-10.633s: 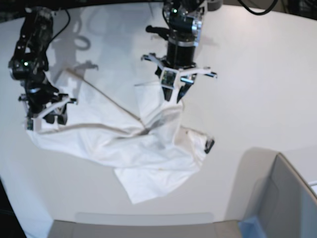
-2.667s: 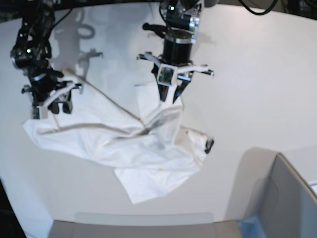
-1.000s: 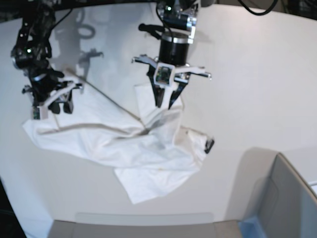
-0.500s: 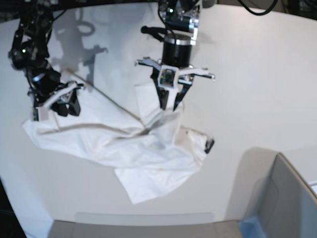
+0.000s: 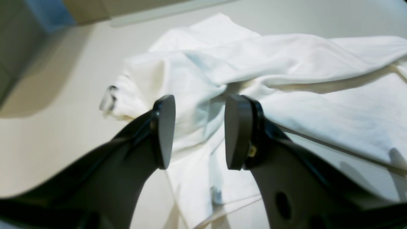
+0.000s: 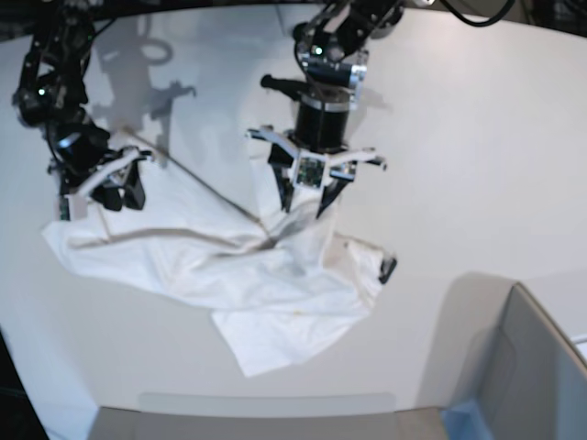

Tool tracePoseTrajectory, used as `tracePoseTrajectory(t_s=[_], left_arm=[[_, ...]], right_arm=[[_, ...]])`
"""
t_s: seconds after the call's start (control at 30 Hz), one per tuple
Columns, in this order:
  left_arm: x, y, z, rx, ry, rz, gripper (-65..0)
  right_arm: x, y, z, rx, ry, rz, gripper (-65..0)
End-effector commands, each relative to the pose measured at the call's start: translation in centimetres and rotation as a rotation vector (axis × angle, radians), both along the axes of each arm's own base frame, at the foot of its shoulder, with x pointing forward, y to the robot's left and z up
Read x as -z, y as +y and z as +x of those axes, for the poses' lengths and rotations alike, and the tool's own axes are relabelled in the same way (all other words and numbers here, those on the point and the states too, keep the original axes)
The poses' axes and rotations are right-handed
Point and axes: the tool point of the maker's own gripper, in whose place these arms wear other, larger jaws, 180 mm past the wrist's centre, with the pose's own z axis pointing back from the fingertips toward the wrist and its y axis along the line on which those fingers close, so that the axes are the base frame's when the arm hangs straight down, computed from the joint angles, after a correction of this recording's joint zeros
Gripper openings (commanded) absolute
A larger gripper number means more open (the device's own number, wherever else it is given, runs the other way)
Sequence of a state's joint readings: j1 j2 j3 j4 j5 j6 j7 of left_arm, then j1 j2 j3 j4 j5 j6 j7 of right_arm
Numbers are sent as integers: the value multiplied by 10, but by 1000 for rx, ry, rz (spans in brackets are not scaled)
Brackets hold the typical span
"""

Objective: Layout the t-shirt on the table in an organized manner, then fold the t-shirt properly
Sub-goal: 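Lower the left gripper onto the shirt fold and grasp it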

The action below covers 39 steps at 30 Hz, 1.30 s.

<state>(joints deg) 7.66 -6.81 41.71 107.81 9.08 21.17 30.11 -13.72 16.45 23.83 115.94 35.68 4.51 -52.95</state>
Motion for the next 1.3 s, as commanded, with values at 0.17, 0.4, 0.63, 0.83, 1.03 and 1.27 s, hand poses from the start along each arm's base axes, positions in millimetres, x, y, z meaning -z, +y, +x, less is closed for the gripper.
tracePoseTrajectory(t_s=[0.17, 0.4, 0.63, 0.83, 1.03, 1.27], left_arm=[[6, 12, 27, -43, -8, 5, -380], [21, 66, 50, -199, 65, -79, -348], [42, 43, 47, -8, 149, -132, -348], [46, 33, 39, 59, 164, -130, -350], [46, 29, 37, 69, 166, -130, -350], [21, 29, 27, 97, 109, -145, -350]], right_arm=[[-10, -13, -1, 25, -37, -19, -410], [-18, -39, -2, 98, -58, -39, -410], [-16, -42, -5, 107, -49, -43, -410], [-16, -43, -5, 108, -48, -43, -410], [-16, -43, -5, 108, -48, -43, -410], [-15, -42, -5, 108, -46, -41, -410]])
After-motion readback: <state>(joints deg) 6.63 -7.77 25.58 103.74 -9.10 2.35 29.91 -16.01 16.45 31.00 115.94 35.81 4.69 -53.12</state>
